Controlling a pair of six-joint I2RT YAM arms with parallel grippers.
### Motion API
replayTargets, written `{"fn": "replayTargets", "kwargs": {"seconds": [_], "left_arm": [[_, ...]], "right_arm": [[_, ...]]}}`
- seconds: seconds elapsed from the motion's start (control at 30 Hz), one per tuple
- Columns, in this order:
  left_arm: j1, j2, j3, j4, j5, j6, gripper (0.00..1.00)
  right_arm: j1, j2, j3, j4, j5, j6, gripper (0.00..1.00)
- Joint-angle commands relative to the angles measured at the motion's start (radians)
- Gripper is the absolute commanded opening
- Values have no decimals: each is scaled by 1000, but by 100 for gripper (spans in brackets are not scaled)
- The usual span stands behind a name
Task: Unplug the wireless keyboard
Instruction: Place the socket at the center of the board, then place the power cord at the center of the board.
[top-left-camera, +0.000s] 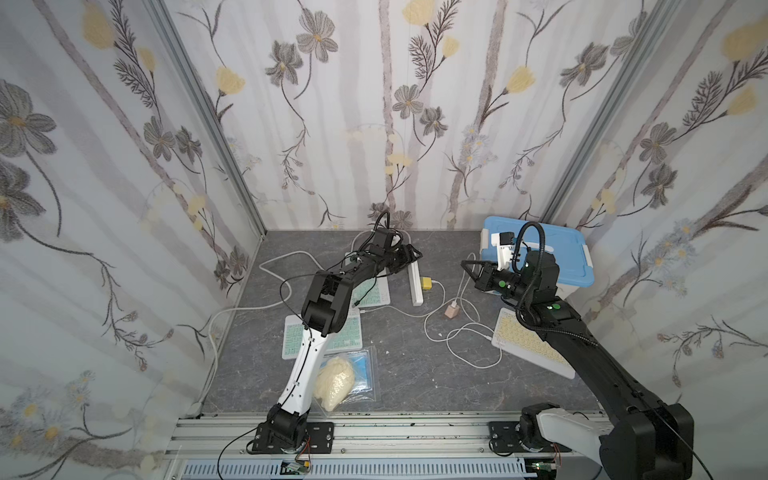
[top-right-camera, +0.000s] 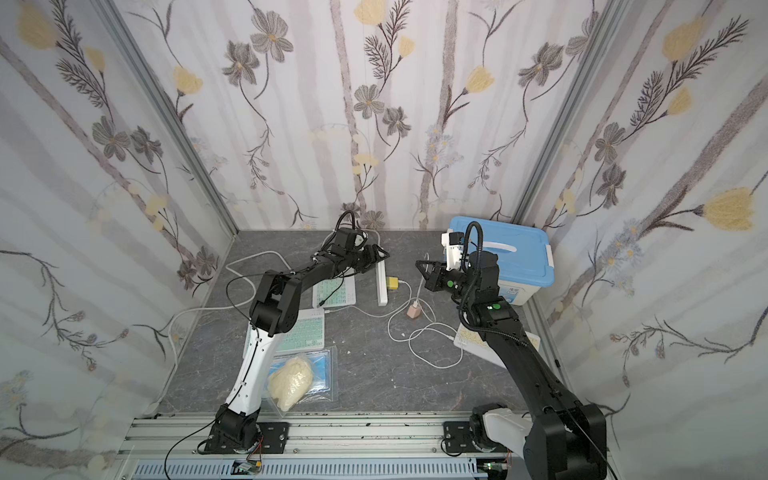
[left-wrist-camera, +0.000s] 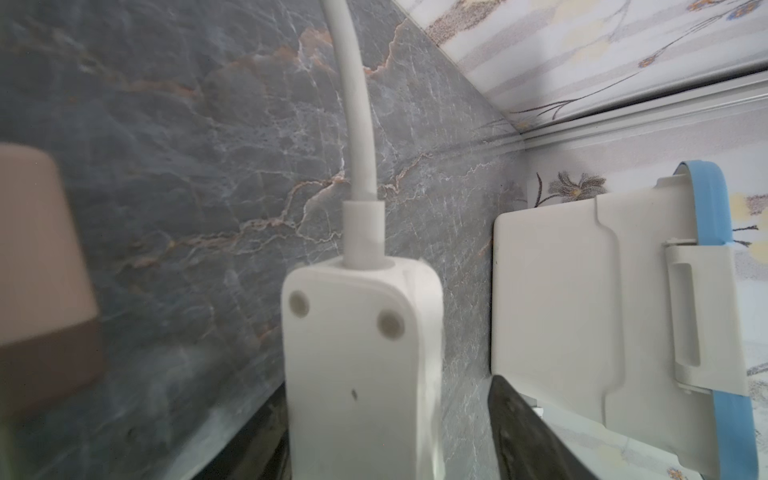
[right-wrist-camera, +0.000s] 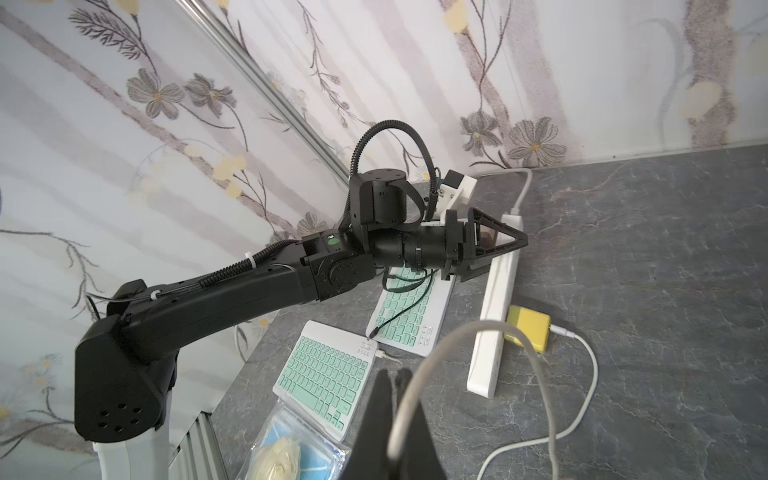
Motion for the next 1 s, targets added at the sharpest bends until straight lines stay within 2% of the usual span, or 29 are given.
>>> {"fn": "replayTargets", "kwargs": {"seconds": [0.0, 0.1, 0.27, 0.37, 0.43, 0.73, 0.97], "left_arm": [[1, -88, -40, 3, 17, 89, 77], [1, -165, -98, -14, 69, 151, 79], [-32, -300, -249, 5, 213, 298, 74], [-79, -329, -254, -152, 226, 455, 73], [-103, -330, -249, -218, 197, 511, 74], [-163, -389, -416, -79, 105, 545, 80], [-204, -468, -577, 43, 142, 584, 83]], "right_arm": [[3, -6, 15, -5, -93, -83, 0], [9, -6, 15, -5, -127, -130, 0], [20, 5, 37, -8, -165, -166, 0], [30, 16, 56, -8, -198, -191, 0], [33, 23, 63, -8, -216, -198, 0], [42, 52, 66, -24, -197, -165, 0], [42, 59, 78, -23, -190, -130, 0]]}}
